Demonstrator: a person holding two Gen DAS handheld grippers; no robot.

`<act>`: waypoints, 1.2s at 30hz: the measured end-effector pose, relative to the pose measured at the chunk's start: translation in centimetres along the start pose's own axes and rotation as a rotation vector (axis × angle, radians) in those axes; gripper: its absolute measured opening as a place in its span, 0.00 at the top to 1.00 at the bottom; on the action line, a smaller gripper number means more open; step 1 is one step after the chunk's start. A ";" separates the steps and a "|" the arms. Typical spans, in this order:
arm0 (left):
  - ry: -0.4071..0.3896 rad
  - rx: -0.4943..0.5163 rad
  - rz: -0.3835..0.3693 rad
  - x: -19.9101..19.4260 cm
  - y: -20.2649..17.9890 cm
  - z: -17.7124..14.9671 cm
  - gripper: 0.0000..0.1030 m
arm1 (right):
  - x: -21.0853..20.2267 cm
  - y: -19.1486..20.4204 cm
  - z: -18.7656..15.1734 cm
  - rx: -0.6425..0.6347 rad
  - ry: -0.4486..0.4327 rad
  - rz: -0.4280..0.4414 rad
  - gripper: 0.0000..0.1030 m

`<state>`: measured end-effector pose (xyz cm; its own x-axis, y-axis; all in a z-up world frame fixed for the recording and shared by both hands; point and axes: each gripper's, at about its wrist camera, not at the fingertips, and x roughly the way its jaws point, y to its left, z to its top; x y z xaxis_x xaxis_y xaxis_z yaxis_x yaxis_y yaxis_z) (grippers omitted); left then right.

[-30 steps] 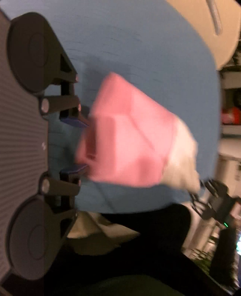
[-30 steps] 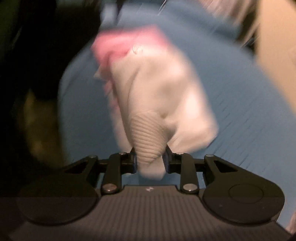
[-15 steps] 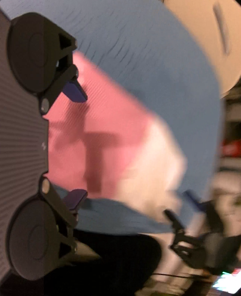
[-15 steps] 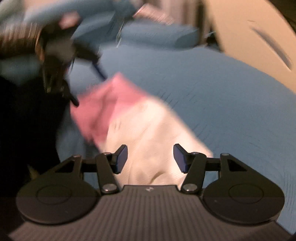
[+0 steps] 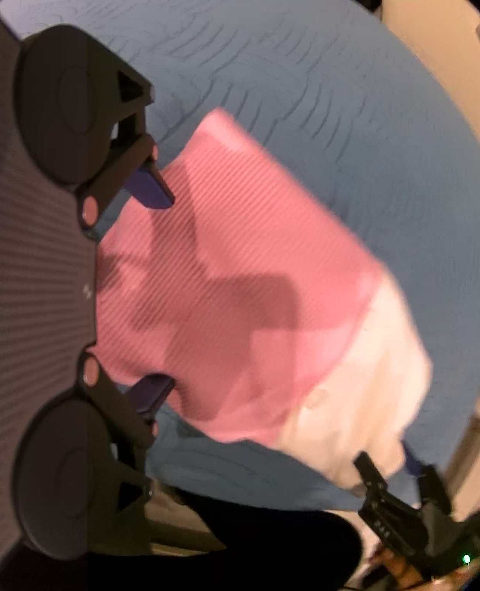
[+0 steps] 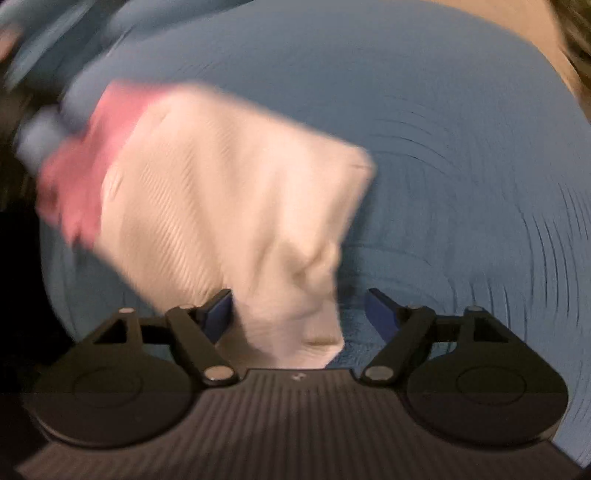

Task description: Fold clothes

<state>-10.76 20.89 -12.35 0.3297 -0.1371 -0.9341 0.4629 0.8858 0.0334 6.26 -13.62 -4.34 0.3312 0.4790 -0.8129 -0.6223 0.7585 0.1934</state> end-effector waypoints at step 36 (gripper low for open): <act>-0.025 -0.689 0.242 2.6 -3.2 2.6 0.00 | 0.7 0.6 -6.2 0.554 -0.127 -0.076 0.23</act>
<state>-9.22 16.51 -14.00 0.3796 0.0950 -0.9203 -0.2454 0.9694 -0.0012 1.72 -15.56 -8.20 0.4649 0.4372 -0.7699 -0.1404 0.8950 0.4234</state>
